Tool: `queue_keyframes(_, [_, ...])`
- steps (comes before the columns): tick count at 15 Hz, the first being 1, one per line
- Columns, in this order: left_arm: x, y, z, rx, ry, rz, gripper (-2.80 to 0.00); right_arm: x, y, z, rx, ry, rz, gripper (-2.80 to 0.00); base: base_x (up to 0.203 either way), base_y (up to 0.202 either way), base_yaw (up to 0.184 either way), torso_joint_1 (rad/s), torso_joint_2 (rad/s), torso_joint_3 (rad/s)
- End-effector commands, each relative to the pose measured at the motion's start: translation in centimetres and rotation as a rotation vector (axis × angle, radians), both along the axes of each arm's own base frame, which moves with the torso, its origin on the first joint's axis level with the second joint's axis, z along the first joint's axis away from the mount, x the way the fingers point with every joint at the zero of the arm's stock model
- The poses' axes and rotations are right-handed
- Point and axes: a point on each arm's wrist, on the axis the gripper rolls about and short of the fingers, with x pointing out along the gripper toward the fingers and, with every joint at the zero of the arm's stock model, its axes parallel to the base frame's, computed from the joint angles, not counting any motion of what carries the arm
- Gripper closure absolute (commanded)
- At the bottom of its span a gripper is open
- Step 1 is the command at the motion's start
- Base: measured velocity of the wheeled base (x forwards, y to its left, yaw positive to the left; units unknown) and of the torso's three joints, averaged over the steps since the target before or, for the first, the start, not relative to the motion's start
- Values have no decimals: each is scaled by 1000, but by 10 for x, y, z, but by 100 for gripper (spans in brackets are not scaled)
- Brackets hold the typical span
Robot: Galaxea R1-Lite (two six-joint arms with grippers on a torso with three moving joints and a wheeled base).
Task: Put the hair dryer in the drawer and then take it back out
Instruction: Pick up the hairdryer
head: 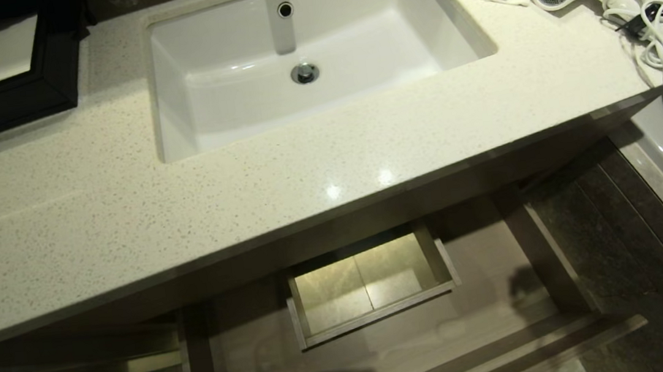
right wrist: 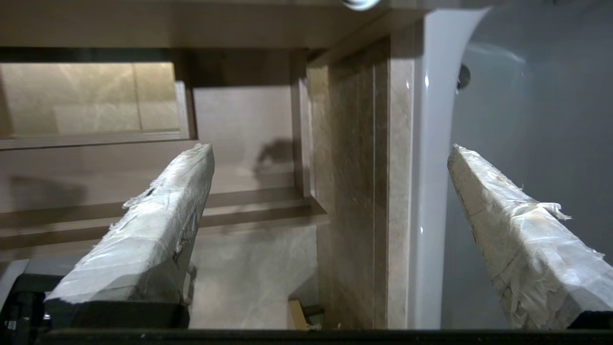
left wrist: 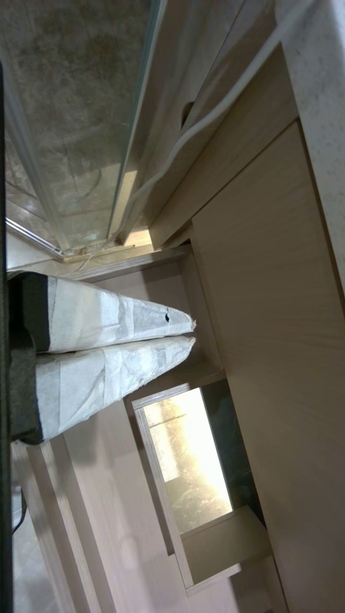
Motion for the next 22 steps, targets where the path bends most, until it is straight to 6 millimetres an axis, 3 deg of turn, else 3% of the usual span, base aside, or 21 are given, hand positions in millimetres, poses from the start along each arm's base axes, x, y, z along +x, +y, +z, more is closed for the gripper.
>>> queue_keyframes(1, [0, 0, 0, 0, 0, 0, 0, 1, 0, -1, 0, 6, 5, -280, 0, 0, 0, 0, 0, 0])
queue_keyframes(9, [0, 0, 0, -2, -2, 0, 0, -6, 3, 0, 15, -17, 27, -280, 0, 0, -4, 0, 1, 0])
queue_keyframes(13, [0, 0, 0, -2, -2, -1, 0, -5, 5, -4, 104, -18, 50, -280, 0, 0, 0, 0, 0, 0])
queue_keyframes(18, [0, 0, 0, -2, -2, 0, 0, 28, -9, 15, 174, -59, 22, -280, 0, 0, 0, 0, 0, 0])
queue_keyframes(22, [0, 0, 0, -2, -2, 0, 0, 77, -33, 35, 226, -60, -18, -280, 0, 0, 0, 0, 0, 0])
